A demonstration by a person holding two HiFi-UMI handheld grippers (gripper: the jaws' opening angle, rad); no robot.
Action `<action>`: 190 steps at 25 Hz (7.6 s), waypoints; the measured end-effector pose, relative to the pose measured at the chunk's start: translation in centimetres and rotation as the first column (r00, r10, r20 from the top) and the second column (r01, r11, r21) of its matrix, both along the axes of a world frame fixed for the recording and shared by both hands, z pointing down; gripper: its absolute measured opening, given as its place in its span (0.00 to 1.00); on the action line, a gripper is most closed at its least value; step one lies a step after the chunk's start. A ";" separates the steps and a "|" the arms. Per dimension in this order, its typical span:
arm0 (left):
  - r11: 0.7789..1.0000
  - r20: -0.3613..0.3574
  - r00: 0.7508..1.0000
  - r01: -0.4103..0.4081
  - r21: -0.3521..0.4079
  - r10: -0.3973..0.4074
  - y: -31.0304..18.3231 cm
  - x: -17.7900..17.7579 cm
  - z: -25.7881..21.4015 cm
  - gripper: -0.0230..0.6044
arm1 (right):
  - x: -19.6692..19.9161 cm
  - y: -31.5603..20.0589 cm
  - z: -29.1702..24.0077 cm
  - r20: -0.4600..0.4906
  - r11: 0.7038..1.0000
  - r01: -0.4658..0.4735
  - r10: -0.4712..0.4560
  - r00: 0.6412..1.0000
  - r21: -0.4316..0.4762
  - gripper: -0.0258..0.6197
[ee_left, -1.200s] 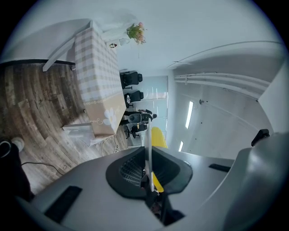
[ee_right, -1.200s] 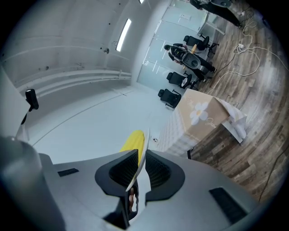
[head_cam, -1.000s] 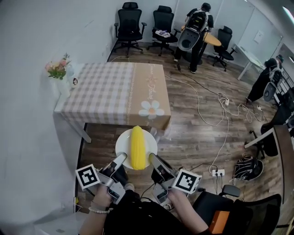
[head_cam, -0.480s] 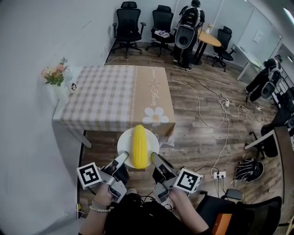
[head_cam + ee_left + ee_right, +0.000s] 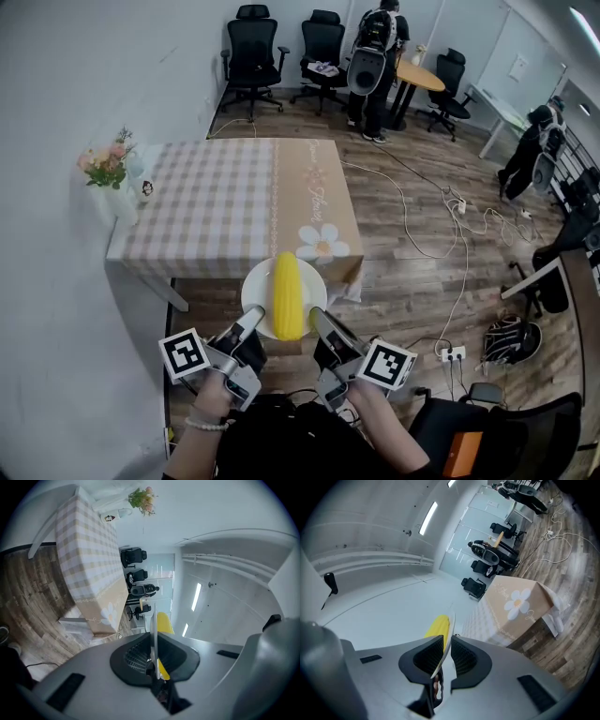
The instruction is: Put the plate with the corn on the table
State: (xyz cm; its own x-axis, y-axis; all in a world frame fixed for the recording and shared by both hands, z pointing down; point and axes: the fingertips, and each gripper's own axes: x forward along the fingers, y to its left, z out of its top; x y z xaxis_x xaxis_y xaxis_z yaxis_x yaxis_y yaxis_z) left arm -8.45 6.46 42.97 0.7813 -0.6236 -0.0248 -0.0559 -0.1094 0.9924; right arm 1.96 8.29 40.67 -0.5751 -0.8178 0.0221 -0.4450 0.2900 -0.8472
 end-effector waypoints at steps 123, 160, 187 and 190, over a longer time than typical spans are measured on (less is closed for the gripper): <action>0.995 0.085 0.996 0.029 -0.094 -0.021 -38.4 7.4 4.1 0.09 | 7.3 -39.5 4.6 0.007 0.987 0.079 -0.078 0.997 -0.142 0.16; 0.980 0.264 0.962 -0.013 -0.199 0.066 -41.1 7.8 18.1 0.07 | 8.4 -41.5 19.6 -0.133 0.910 0.019 -0.081 0.988 -0.413 0.15; 0.942 0.350 0.929 0.006 -0.335 0.119 -42.7 8.1 24.6 0.08 | 9.0 -43.3 26.5 -0.235 0.836 -0.007 -0.146 0.961 -0.548 0.17; 0.940 0.346 0.929 -0.007 -0.342 0.132 -42.7 8.2 24.7 0.08 | 9.1 -43.3 26.7 -0.241 0.831 -0.010 -0.150 0.959 -0.556 0.17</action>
State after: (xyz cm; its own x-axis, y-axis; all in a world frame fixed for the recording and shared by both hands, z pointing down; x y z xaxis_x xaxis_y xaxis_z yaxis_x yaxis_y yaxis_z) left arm -0.24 -36.25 67.70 0.7390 -0.4903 0.4621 -0.4187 0.2030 0.8851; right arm 11.04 -34.98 67.40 -0.5372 -0.5821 0.6104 -0.6696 -0.1457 -0.7283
